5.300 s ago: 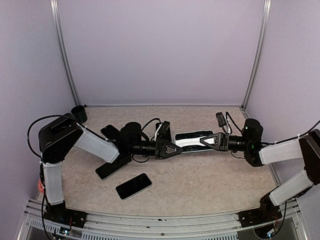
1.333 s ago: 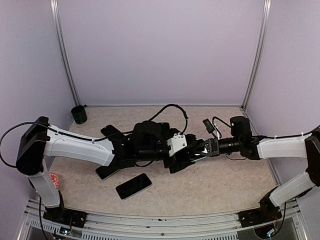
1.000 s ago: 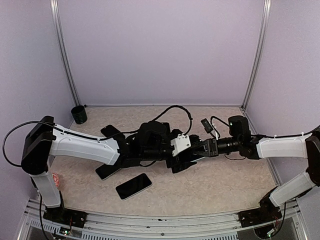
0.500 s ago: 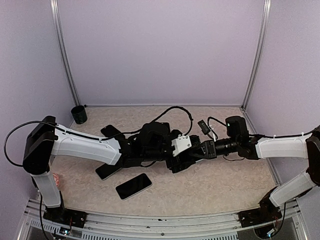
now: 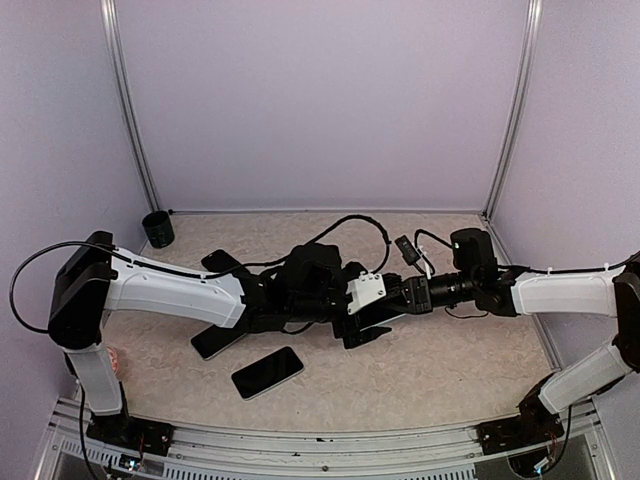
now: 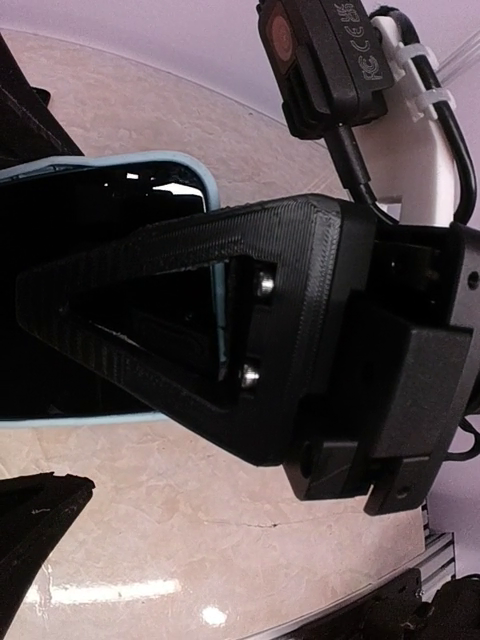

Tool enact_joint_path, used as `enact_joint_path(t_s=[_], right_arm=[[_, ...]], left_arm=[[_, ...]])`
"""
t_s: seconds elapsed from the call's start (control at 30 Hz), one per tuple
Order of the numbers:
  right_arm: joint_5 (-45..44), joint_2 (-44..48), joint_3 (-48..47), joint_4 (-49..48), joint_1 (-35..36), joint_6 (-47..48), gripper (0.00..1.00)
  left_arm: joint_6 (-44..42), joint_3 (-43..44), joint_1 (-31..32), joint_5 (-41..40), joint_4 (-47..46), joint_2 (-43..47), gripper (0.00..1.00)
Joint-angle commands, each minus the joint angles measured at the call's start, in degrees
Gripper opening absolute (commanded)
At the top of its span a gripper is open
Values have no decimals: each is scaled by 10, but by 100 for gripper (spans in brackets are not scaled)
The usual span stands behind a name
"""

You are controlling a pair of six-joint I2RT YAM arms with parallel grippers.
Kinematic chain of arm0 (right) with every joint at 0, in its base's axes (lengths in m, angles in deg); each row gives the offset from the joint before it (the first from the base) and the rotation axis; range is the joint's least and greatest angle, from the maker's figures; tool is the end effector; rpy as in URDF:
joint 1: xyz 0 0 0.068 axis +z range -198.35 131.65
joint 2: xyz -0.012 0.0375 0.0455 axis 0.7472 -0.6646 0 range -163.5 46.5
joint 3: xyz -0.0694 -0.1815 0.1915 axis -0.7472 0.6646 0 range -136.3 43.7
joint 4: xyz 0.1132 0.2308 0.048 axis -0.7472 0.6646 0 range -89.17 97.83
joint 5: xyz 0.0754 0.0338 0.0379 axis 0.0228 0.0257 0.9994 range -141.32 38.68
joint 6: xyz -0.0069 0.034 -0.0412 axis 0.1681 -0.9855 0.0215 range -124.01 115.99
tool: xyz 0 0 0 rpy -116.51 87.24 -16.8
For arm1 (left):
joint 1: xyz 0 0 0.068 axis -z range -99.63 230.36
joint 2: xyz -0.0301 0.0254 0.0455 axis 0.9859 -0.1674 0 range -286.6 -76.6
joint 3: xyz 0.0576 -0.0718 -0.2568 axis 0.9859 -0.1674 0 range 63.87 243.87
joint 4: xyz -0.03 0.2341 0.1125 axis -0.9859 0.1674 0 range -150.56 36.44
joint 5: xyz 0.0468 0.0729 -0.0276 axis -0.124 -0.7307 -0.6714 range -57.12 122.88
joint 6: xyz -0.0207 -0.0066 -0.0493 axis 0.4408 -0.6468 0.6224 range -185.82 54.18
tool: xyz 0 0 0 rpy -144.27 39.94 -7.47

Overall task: Put the phone into the phone case
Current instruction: Place the phone with the phone case at the corner of the board.

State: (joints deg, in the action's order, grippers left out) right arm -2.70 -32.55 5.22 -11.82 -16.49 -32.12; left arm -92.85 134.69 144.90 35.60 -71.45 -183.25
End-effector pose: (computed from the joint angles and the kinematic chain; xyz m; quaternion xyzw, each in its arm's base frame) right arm 0.2248 0.1712 0.2133 -0.2377 0.7735 0.5404 0.2308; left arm 0.1827 -0.3878 0.2255 0.6129 0.5786 -0.1918 0.5027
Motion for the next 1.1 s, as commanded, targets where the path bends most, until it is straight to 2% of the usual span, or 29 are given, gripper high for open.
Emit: enact_joint_path(t_s=[0.0,0.43,0.57,0.83,0.97,1.07], right_arm=[[-2,11,-23,-18,7,-7,0],[-2,4,-28,-41,7,-56,0],[-5,1,-31,-39,7,-62,0],[-8,-2,-32,-43,6,-77,0],[-9,-3,-34,-43,7,-78,0],[-10,-4,-37,-41,7,-77,0]], left_arm=[[0,17,8,10,12,-11,99],[-13,31,32,-64,9,-33,99],[-11,37,36,-76,9,-42,96],[-15,47,38,-85,14,-48,79],[-15,46,38,-84,14,-46,58],[-15,43,38,-85,13,-44,57]])
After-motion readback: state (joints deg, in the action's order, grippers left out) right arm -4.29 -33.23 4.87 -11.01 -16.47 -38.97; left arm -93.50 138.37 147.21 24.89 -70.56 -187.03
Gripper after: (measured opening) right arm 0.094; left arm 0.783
